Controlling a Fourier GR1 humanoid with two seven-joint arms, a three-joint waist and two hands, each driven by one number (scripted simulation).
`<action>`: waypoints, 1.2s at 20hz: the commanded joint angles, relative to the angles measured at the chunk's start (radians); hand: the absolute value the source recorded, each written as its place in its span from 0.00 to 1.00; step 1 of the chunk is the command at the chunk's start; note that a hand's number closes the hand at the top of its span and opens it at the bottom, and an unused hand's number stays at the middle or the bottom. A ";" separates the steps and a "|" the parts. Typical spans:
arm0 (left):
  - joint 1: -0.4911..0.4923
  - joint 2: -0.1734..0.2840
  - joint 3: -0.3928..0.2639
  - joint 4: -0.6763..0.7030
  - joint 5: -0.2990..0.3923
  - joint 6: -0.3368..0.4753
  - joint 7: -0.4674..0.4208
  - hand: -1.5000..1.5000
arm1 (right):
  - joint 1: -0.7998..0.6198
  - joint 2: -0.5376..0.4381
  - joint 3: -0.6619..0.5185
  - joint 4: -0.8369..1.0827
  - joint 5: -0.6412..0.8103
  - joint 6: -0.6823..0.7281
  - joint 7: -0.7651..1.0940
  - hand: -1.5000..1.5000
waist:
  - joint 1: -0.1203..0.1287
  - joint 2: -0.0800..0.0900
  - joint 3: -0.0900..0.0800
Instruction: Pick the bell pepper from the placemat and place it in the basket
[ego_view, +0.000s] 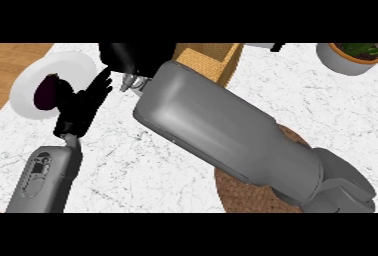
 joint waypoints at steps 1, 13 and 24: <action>0.015 0.005 0.009 0.004 0.006 -0.003 -0.006 0.50 | -0.101 0.009 -0.014 0.113 0.020 -0.012 0.251 1.00 | -0.004 0.000 0.001; 0.002 0.024 0.036 -0.004 0.014 0.002 -0.010 0.50 | -0.144 0.009 0.023 0.327 -0.072 -0.115 0.204 1.00 | -0.032 0.015 0.005; 0.048 0.025 0.056 -0.001 0.021 0.009 -0.025 0.50 | -0.068 0.009 -0.025 0.442 -0.048 -0.346 0.213 0.00 | -0.069 0.009 0.009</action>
